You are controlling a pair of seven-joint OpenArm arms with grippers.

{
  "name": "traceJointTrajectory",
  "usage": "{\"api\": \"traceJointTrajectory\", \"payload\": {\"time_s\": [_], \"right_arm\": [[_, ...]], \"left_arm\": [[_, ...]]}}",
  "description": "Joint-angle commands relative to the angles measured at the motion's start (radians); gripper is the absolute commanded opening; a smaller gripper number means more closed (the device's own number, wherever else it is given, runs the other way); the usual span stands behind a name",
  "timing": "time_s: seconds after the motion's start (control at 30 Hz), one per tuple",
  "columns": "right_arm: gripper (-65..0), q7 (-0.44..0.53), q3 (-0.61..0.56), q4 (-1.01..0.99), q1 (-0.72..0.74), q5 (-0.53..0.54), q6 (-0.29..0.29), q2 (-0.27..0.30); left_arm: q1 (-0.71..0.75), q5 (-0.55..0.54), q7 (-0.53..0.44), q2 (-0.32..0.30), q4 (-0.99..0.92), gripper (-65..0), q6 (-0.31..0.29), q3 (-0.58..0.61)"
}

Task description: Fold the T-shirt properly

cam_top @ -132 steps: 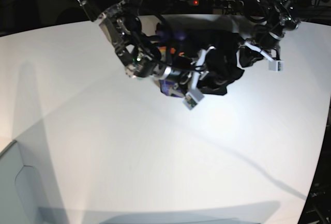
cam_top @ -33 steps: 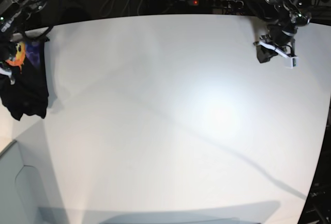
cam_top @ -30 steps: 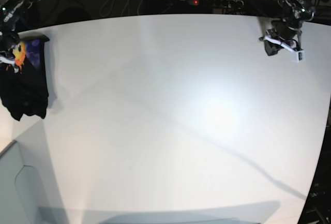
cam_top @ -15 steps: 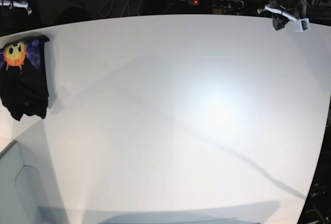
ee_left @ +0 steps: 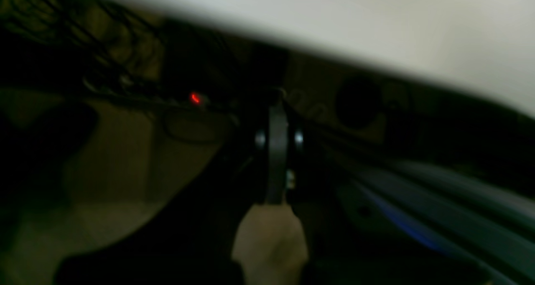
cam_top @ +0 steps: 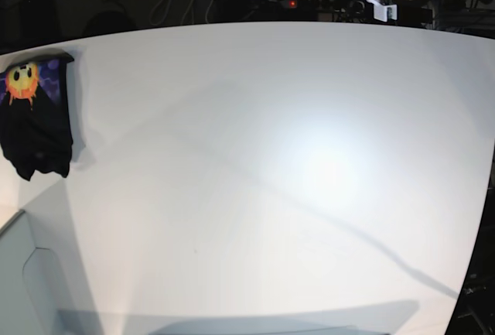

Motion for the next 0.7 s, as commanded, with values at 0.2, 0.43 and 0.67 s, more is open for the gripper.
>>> {"api": "traceJointTrajectory", "payload": {"time_s": [0.2, 0.43, 0.67], "right_arm": [[-65.0, 0.029, -0.060, -0.065, -0.006, 0.004, 0.009, 0.017], [-65.0, 0.230, -0.221, -0.171, -0.004, 0.004, 0.009, 0.019], [-65.0, 0.389, -0.388, -0.301, 0.022, 0.004, 0.009, 0.065]], "left_arm": [[0.004, 0.185, -0.294, -0.011, -0.160, -65.0, -0.004, 0.060], [-0.073, 0.317, -0.465, -0.037, -0.384, -65.0, -0.004, 0.091], [-0.094, 0.403, -0.732, -0.076, -0.563, -65.0, -0.004, 0.192]]}}
